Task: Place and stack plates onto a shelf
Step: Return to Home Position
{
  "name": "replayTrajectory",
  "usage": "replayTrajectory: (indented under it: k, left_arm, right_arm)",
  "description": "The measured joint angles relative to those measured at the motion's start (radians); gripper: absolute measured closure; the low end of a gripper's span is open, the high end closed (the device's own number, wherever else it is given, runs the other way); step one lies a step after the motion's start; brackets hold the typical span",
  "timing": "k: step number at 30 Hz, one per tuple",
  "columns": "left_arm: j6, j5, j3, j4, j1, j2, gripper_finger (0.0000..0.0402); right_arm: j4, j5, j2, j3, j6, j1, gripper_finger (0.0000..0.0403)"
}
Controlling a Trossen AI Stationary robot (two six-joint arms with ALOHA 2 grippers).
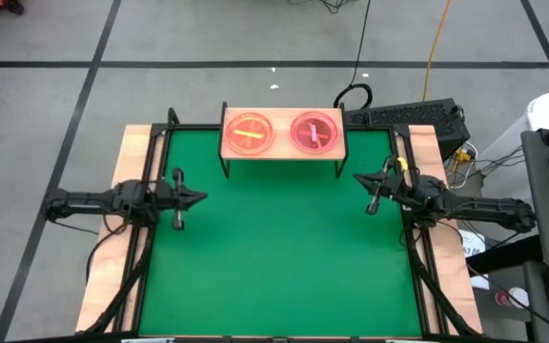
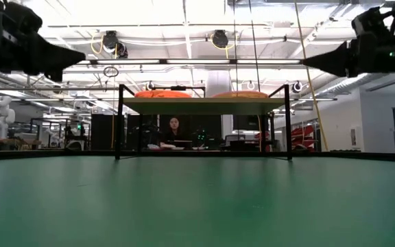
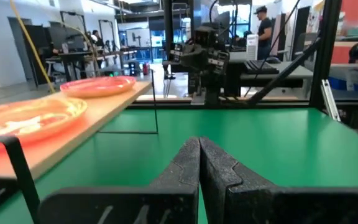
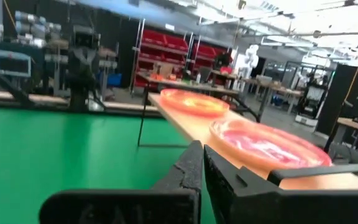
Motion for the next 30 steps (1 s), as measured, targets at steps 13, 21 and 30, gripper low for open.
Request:
replayTrajectory:
  k: [13,21,30]
  left_arm:
    - [-0.007,-0.012,-0.009,0.021,0.000,0.001,0.0400]
    - [-0.025,-0.012,-0.009,0.021,0.001,0.001,0.0386]
    - [-0.065,-0.012,-0.009,0.021,0.001,0.001,0.0383]
  right_arm:
    - [-0.006,0.000,0.002,-0.003,0.102,0.000,0.0401]
    - [-0.006,0.000,0.002,-0.003,0.102,0.000,0.0401]
    - [-0.006,0.000,0.002,-0.004,0.102,0.000,0.0401]
